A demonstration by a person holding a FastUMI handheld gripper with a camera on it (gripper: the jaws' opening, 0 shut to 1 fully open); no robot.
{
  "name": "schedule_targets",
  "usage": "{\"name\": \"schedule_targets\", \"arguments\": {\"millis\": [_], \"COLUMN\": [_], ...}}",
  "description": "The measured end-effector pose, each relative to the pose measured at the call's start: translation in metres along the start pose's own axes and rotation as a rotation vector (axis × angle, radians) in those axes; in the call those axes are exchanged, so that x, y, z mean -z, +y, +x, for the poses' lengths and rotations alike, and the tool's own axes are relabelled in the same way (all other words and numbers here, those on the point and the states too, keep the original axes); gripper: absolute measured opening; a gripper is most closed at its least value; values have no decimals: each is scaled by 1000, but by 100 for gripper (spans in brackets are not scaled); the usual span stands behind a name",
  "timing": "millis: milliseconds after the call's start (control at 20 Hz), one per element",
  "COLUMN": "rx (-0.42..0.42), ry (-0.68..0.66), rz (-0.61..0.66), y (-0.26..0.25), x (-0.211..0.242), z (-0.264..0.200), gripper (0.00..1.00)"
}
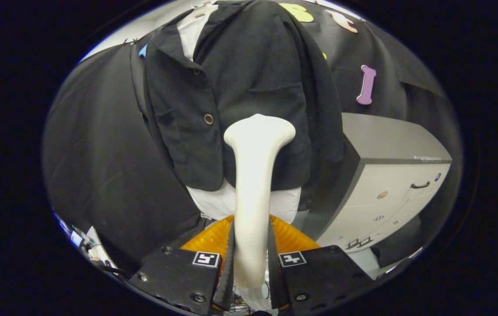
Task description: Iron the clothes twice with a garment steamer, once on the left side and once on the right side.
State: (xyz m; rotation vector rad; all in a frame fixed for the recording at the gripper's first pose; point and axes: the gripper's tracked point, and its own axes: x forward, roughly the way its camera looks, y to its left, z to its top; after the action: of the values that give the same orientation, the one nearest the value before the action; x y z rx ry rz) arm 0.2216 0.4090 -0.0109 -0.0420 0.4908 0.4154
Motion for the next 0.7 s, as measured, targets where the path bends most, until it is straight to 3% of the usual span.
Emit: {"name": "schedule_targets", "arguments": {"millis": [350, 700], "rx": [13, 3], "ry": [67, -19], "rz": [18, 23], "y": [-11, -10], "x": [28, -10], "z": [12, -17], "gripper": [36, 36]}}
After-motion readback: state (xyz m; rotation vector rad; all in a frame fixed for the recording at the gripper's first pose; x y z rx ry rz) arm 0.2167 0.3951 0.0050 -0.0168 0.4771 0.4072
